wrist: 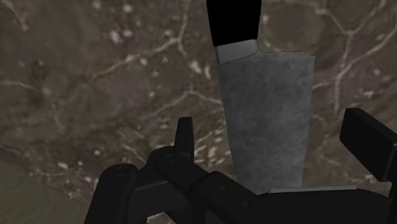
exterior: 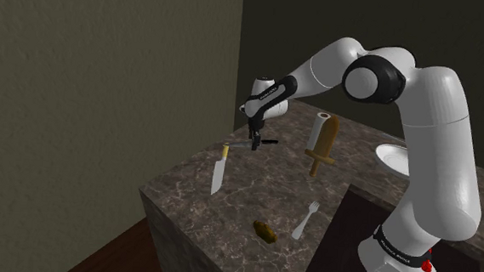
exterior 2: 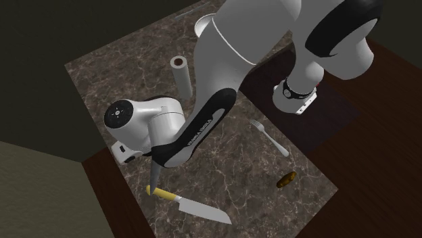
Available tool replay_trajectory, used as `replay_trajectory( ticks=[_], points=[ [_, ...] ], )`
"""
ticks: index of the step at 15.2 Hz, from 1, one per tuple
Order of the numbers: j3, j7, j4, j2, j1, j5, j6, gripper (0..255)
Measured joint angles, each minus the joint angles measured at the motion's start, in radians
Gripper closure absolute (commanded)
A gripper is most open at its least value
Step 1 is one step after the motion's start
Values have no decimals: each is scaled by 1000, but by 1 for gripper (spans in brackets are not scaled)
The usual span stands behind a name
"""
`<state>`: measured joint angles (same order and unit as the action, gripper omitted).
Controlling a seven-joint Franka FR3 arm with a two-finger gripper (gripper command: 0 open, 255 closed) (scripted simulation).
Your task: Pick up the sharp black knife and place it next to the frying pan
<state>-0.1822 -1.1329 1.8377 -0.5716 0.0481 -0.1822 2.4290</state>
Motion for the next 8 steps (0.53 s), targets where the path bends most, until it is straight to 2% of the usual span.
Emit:
replay_trajectory(
  ticks=[2,3,8],
  points=[
    [0,0,0,0,0,0,0,0],
    [0,0,0,0,0,0,0,255],
    [1,1,2,6,2,0,-5,255]
  ],
)
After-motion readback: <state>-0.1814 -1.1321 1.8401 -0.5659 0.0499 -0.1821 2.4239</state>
